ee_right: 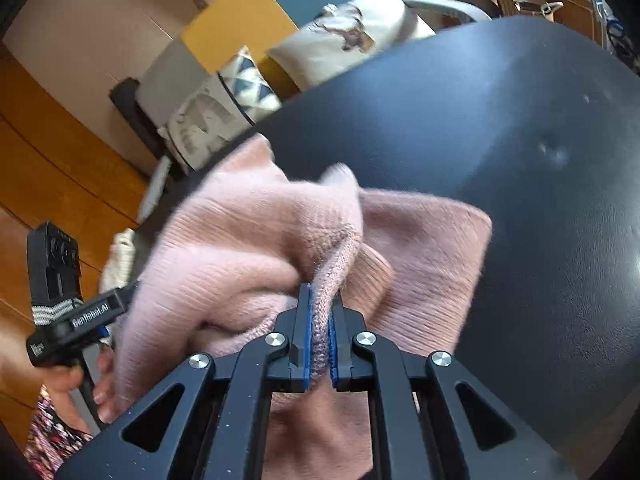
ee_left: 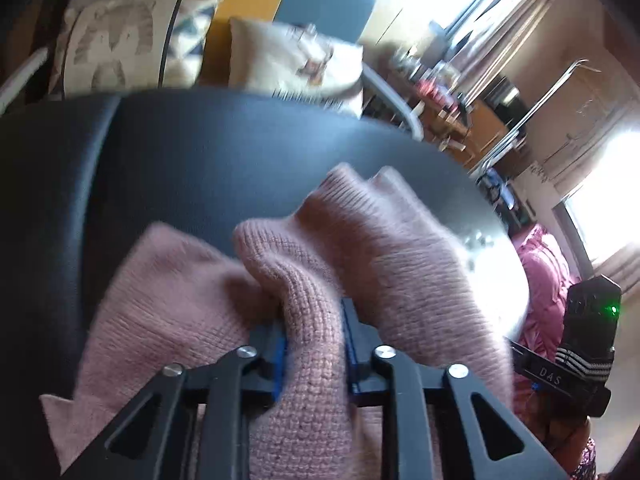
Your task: Fold clothes
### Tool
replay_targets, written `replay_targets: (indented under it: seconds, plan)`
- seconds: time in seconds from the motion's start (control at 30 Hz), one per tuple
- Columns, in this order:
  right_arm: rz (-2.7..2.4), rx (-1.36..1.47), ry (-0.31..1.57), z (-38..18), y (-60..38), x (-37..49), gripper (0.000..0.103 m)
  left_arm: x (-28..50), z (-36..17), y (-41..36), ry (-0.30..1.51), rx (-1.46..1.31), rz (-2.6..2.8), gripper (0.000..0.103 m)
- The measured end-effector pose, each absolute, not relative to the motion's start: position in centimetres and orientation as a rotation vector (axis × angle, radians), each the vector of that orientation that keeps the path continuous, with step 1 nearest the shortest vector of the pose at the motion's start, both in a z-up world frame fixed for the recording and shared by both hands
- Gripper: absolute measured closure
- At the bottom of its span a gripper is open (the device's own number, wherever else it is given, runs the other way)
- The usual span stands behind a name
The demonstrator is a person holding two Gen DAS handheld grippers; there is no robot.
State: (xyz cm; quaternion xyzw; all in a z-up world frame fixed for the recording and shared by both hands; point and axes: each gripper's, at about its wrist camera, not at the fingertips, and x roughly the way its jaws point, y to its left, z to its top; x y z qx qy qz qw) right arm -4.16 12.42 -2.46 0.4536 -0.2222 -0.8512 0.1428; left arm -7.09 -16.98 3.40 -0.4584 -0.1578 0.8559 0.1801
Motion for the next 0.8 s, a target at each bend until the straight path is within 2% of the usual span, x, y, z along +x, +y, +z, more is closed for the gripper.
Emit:
replay_targets:
  seconds: [0.2,0.5,0.63,0.7,0.8]
  plan:
    - [-2.449,1.105,-0.626,3.2,11.0,-4.1,0.097,-4.4,9.7,-17.8,-0.491,-1.024,2.52,0.085]
    - [-2.361,0.796,-0.529,13.1,5.8,-3.0,0.097,-1.0,19.9,-17.1,-0.404,-0.679,2.571,0.086]
    - [-2.329,0.701,-0.543,16.5,5.3,-2.7,0.097,0.6,23.7,-17.6,-0.432,-0.556,2.566,0.086]
    - [-2.312,0.659,-0.548,18.2,5.0,-2.4,0.097,1.5,25.7,-17.6,-0.423,-0.488,2.563,0.093]
    - [-2.28,0.588,-0.536,20.8,4.6,-1.5,0.097,3.3,28.8,-17.2,-0.348,-0.384,2.57,0.093]
